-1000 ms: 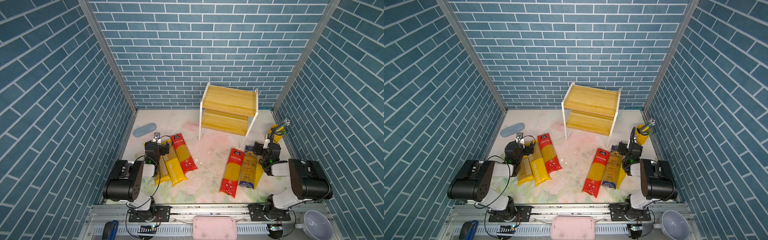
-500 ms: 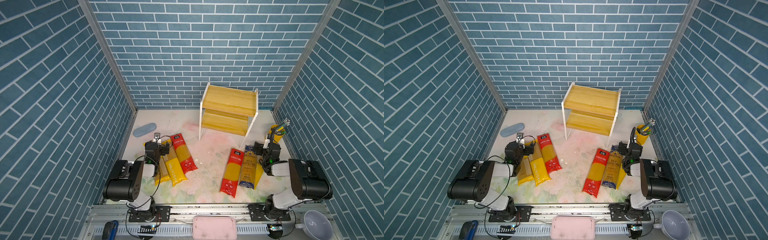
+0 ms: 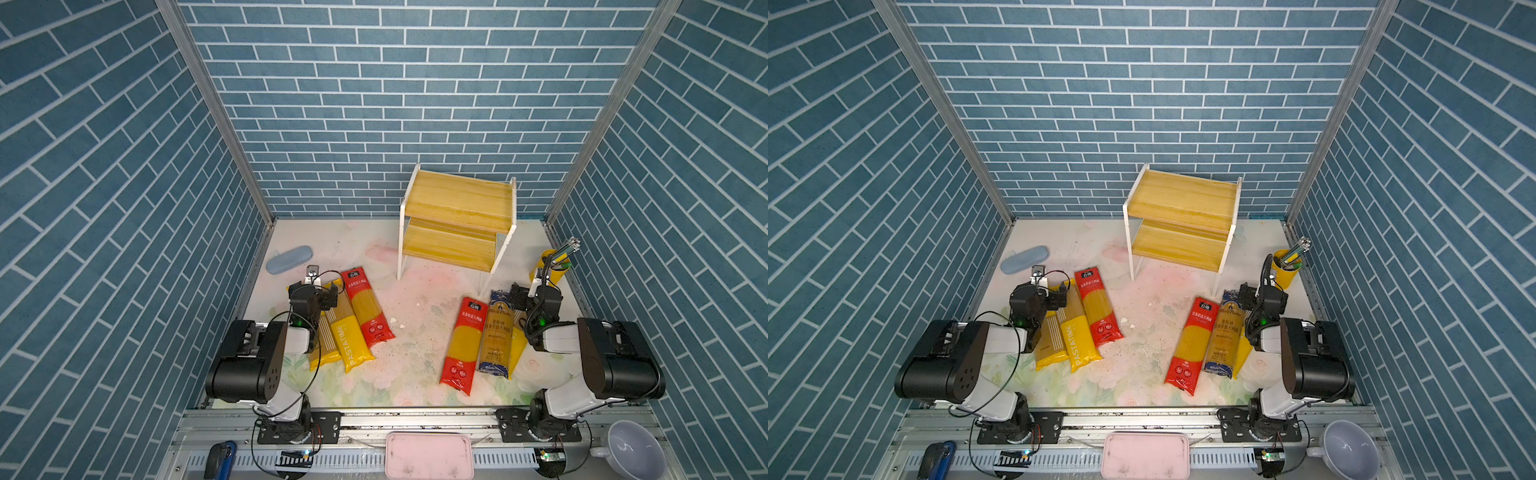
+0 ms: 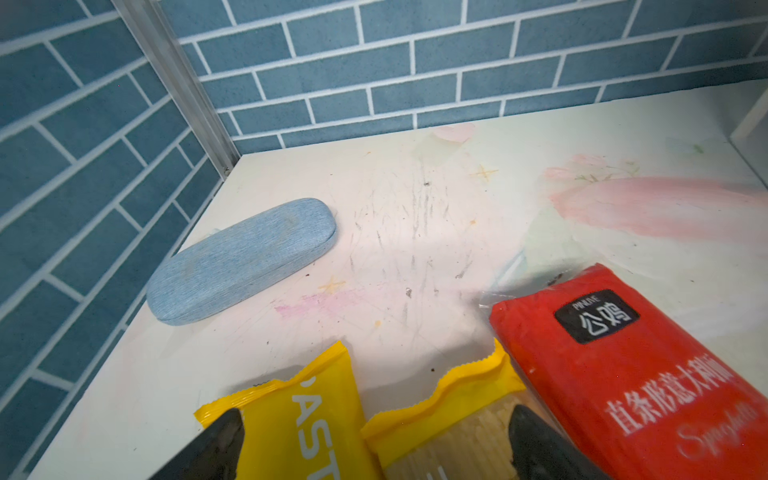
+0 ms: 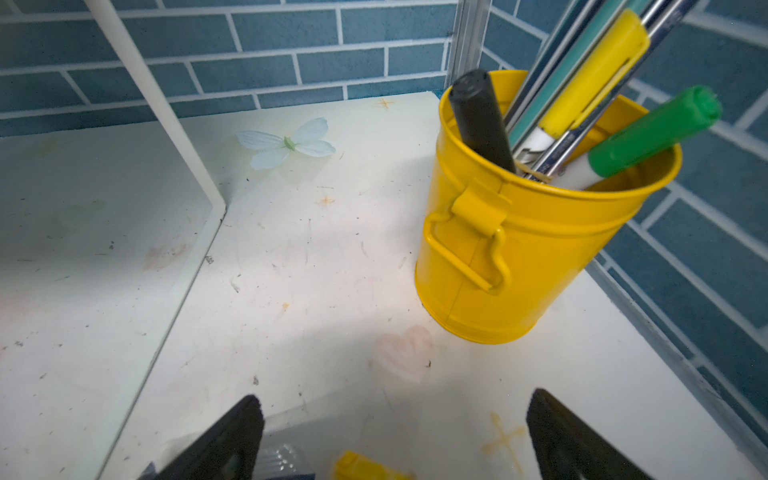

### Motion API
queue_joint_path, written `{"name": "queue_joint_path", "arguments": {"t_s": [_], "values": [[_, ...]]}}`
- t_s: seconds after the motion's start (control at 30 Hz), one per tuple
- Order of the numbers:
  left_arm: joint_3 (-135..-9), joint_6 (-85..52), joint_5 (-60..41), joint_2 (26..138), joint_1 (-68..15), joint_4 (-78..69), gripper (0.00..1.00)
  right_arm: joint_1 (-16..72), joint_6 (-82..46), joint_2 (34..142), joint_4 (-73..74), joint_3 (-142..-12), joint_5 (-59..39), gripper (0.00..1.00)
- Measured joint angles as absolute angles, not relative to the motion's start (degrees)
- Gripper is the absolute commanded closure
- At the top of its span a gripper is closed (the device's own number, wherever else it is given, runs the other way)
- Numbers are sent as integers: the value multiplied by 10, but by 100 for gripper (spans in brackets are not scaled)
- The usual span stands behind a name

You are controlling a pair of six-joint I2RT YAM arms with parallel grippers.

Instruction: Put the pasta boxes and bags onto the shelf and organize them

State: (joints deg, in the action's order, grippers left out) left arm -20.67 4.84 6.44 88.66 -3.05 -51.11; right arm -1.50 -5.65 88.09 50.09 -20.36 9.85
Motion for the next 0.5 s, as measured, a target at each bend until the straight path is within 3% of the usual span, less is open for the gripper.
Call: {"name": "queue_joint_path", "arguments": {"t_s": [0.2,0.5], "values": [[-187,34,104,841,-30,-511,0,-9,-57,774,429,-204,129,1],[-196,-24,218,598,-87,-352,0,74,-135,608,137,-334,250,1]]}}
